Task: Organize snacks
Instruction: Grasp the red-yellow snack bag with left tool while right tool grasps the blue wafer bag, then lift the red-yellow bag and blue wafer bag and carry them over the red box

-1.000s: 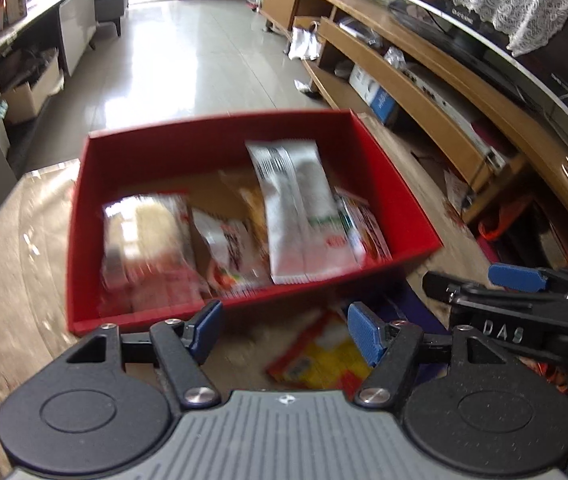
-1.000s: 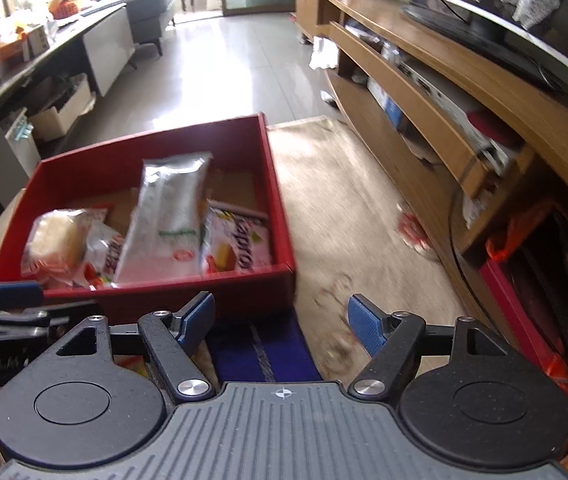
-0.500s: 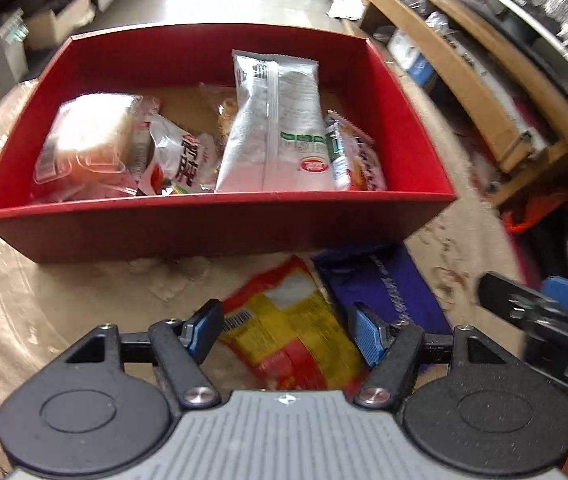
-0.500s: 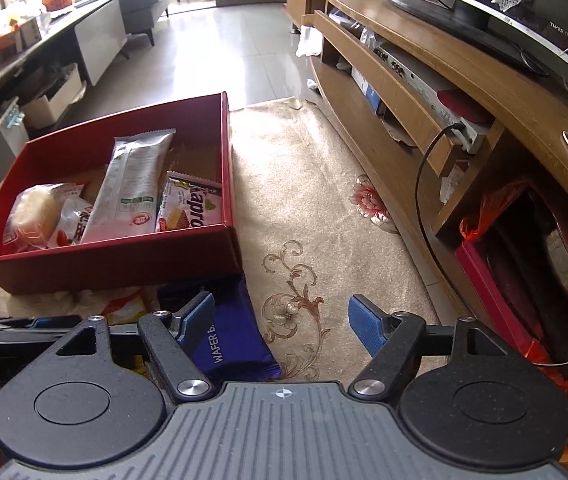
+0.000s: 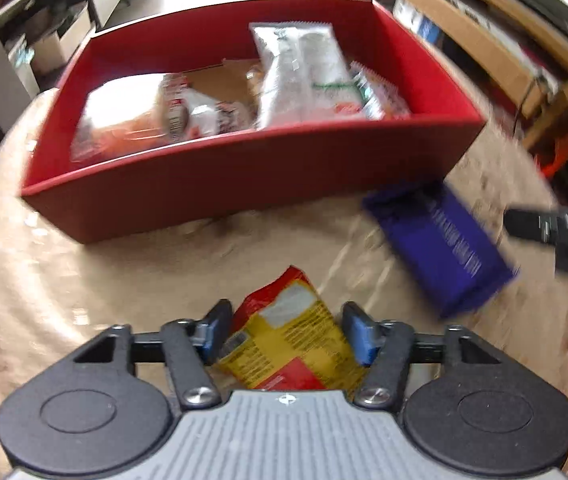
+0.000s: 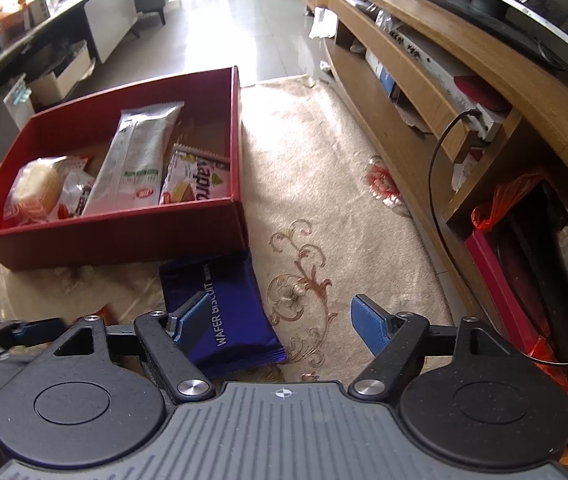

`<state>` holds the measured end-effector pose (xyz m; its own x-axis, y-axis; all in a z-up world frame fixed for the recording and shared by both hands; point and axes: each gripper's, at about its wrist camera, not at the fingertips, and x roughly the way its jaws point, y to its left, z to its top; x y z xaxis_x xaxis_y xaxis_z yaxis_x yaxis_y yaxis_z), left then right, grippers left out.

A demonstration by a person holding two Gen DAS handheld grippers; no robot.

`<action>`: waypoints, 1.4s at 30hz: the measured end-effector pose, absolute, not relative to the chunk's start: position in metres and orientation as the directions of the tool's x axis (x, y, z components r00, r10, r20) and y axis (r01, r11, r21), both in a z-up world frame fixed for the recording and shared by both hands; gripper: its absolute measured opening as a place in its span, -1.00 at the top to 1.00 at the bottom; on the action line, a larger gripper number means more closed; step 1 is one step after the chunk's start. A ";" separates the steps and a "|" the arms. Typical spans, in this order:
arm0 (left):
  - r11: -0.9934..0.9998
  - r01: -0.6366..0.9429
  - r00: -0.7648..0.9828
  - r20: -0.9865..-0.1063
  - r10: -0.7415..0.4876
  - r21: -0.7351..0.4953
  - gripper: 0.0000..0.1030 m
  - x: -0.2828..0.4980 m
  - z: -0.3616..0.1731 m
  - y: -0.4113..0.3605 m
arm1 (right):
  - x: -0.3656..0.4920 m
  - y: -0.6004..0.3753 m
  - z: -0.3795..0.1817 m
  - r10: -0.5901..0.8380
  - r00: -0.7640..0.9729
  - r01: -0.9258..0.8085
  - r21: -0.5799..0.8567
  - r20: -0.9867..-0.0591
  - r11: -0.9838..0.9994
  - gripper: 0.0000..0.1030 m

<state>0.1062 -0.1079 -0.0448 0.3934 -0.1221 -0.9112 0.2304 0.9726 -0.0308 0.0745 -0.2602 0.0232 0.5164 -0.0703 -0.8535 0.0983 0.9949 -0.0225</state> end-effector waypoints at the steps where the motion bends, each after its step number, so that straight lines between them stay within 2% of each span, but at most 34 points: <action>1: 0.970 0.243 0.392 -0.914 -0.107 -0.010 0.00 0.104 -0.044 -0.101 | 0.076 -0.258 0.020 -0.069 0.508 0.089 -0.027 -0.859 0.996 -0.59; 5: 0.972 0.228 0.352 -0.927 -0.130 -0.050 -0.01 0.102 -0.042 -0.073 | 0.086 -0.243 0.009 -0.063 0.476 0.044 -0.048 -0.877 0.998 -0.59; 9: 0.973 0.185 0.321 -0.928 -0.191 -0.137 -0.32 0.098 -0.045 -0.060 | 0.098 -0.226 0.000 -0.065 0.457 -0.003 -0.075 -0.887 0.997 -0.67; 15: 0.963 0.196 0.297 -0.926 -0.235 -0.182 -0.54 0.104 -0.045 -0.059 | 0.114 -0.204 -0.022 -0.085 0.415 -0.078 -0.129 -0.906 0.989 -0.66; 17: 0.961 0.197 0.289 -0.926 -0.244 -0.192 -0.54 0.106 -0.045 -0.058 | 0.118 -0.202 -0.028 -0.102 0.414 -0.079 -0.147 -0.905 0.986 -0.66; 19: 0.959 0.196 0.283 -0.924 -0.256 -0.206 -0.54 0.108 -0.043 -0.056 | 0.120 -0.207 -0.025 -0.055 0.396 -0.057 -0.084 -0.917 0.995 -0.45; 20: 0.957 0.197 0.280 -0.924 -0.261 -0.211 -0.54 0.109 -0.042 -0.054 | 0.119 -0.209 -0.023 -0.052 0.393 -0.036 -0.072 -0.918 0.997 -0.43; 23: 0.964 0.180 0.290 -0.926 -0.241 -0.194 -0.51 0.108 -0.042 -0.047 | 0.111 -0.204 -0.023 -0.072 0.385 -0.037 -0.094 -0.920 0.995 -0.42; 25: 0.965 0.173 0.294 -0.925 -0.242 -0.198 -0.41 0.105 -0.040 -0.042 | 0.103 -0.198 -0.022 -0.072 0.379 -0.042 -0.094 -0.922 0.995 -0.42; 29: 0.968 0.125 0.305 -0.920 -0.246 -0.217 -0.40 0.098 -0.033 -0.028 | 0.086 -0.182 -0.012 -0.045 0.395 -0.064 -0.077 -0.917 0.995 -0.42; 35: 0.946 0.004 0.315 -0.897 -0.310 -0.326 -0.40 0.072 -0.026 -0.003 | 0.077 -0.166 -0.005 -0.011 0.405 -0.079 -0.047 -0.914 0.996 -0.42; 40: 0.934 -0.127 0.316 -0.906 -0.282 -0.335 -0.42 0.068 -0.040 -0.013 | 0.078 -0.171 -0.005 -0.005 0.416 -0.086 -0.045 -0.909 0.995 -0.42; 42: 0.928 -0.179 0.334 -0.907 -0.255 -0.327 -0.53 0.069 -0.044 -0.019 | 0.080 -0.175 -0.004 0.000 0.424 -0.085 -0.040 -0.906 0.996 -0.42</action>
